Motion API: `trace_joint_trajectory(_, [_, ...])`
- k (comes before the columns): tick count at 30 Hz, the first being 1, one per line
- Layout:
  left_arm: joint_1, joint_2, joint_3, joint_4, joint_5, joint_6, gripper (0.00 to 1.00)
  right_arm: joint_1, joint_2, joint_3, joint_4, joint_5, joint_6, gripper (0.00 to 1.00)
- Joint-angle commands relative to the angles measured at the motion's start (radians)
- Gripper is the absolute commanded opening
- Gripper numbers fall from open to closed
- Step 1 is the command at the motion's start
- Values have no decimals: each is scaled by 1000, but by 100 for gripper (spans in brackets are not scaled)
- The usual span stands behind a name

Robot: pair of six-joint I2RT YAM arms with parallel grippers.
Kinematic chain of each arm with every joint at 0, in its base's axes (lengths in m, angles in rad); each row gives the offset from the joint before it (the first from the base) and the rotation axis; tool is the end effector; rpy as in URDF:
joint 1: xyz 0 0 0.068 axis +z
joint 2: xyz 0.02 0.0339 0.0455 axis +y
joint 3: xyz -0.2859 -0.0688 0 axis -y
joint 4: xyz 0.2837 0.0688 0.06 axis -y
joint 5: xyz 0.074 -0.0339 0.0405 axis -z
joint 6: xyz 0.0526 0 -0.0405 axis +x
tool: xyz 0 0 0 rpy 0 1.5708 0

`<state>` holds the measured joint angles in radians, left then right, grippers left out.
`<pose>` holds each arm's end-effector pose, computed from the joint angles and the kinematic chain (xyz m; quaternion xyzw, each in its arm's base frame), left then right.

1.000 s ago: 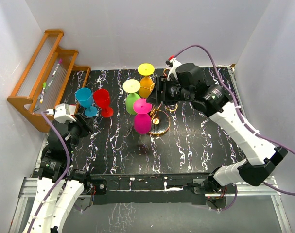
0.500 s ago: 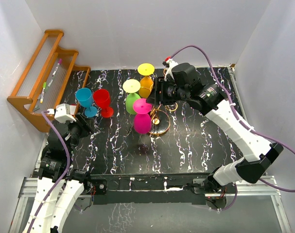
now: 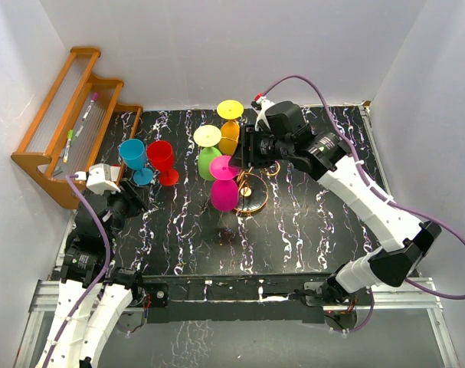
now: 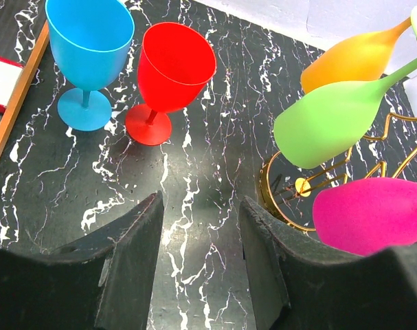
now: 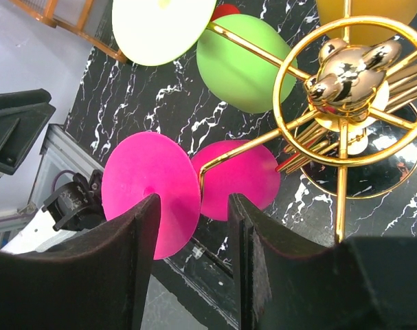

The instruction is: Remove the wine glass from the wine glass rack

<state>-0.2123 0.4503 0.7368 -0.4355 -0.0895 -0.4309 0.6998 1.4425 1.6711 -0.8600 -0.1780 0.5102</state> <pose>0.1406 -0.0255 0.3569 -0.1116 0.7493 -0.1739 0.6292 0.2600 0.2310 0.4455 -0.1241 0.8804 0.3216 0.3257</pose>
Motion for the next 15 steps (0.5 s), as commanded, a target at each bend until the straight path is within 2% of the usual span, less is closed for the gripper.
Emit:
trace_joint_trajectory(1, [3,8,-4,-3,13,6,47,0,1,-12,65,-39,-13,45])
trace_joint_trajectory(7, [3,21,-3,-2,26,7,47,-1,3,-17,69,-68,-17,42])
trace_joint_trajectory(15, [2,34,-5,0,36,8,47,-1,-16,-32,92,-100,-9,21])
